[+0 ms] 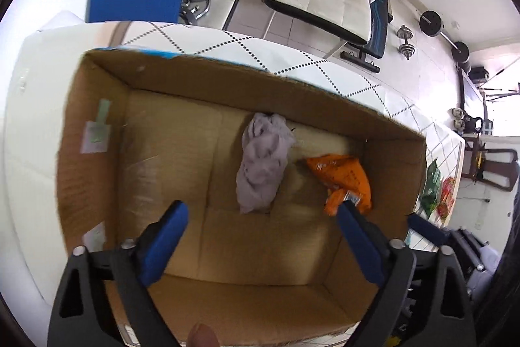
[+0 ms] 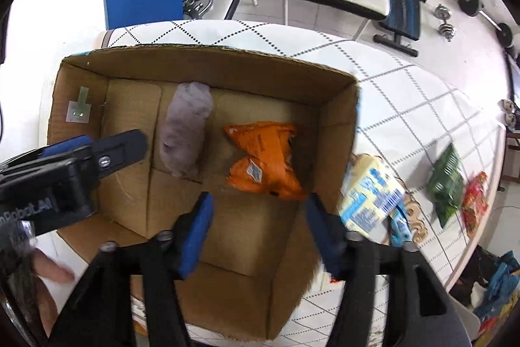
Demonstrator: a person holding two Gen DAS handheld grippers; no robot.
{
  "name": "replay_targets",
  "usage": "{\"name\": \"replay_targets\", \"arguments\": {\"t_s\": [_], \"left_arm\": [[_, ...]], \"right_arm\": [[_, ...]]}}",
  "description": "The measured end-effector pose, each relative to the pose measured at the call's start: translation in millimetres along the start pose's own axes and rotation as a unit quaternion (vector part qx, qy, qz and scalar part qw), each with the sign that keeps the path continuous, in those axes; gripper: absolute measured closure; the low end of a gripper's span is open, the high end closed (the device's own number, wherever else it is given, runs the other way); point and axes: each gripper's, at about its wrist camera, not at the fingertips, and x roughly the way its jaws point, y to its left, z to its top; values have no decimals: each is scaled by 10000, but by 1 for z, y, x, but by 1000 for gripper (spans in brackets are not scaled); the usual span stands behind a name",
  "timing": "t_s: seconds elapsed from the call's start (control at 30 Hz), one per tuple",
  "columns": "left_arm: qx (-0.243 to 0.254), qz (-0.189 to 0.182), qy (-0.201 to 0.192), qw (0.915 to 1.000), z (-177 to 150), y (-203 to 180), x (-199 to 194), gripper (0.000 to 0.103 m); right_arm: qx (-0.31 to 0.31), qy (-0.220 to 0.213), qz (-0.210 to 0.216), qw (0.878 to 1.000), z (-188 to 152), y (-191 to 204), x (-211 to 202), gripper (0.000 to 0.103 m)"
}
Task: Organize soft objects
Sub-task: 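Carry sock and orange bag into the box and open both tools, then grasp the blue stick snack with the left tool while the right tool grasps the red-green bag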
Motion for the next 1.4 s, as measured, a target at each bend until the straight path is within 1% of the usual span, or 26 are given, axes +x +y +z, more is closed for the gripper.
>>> {"name": "replay_targets", "arguments": {"t_s": [0.07, 0.1, 0.17, 0.2, 0.37, 0.57, 0.6, 0.8, 0.93, 1.0, 1.13, 1.2, 1.3, 1.4], "left_arm": [[97, 160, -154, 9997, -13, 1, -9, 5], [149, 177, -234, 9995, -20, 1, -14, 5], [240, 272, -375, 9986, -31, 1, -21, 5], [288, 311, -448, 9981, -37, 0, -24, 5], [460, 608, -871, 9933, -70, -1, -45, 4], [534, 846, -1167, 9881, -106, -3, -68, 4], [535, 827, -1243, 9873, -114, -3, -73, 4], [565, 1038, -1484, 9818, -146, -16, -94, 5], [581, 1177, -1619, 9780, -162, -30, -107, 5], [559, 1188, -1643, 9776, -167, -40, -113, 5], [587, 1090, -1706, 9775, -173, -68, -122, 5], [658, 1002, -1707, 9780, -174, -91, -124, 5], [764, 567, -1605, 9824, -172, -137, -112, 5], [836, 151, -1290, 9880, -164, -179, -85, 5]], "right_arm": [[43, -76, -89, 9999, -13, -1, -5, 19], [75, -127, -92, 9998, -21, -2, -9, 16], [133, -261, -102, 9995, -34, -3, -14, 6], [178, -319, -104, 9993, -40, -4, -17, 4], [348, -615, -48, 9975, -81, -2, -30, 3], [342, -932, -93, 9950, -125, 1, -52, 3], [339, -995, -43, 9945, -132, 1, -57, 3], [349, -1247, 187, 9914, -164, 0, -81, 3], [258, -1364, 405, 9895, -176, -4, -95, 3], [219, -1381, 533, 9887, -181, -10, -100, 3], [297, -1388, 781, 9868, -192, -43, -111, 3], [449, -1400, 825, 9857, -198, -75, -117, 3], [765, -1400, 693, 9848, -206, -134, -121, 3], [1078, -1295, 413, 9848, -210, -200, -117, 3]]}}
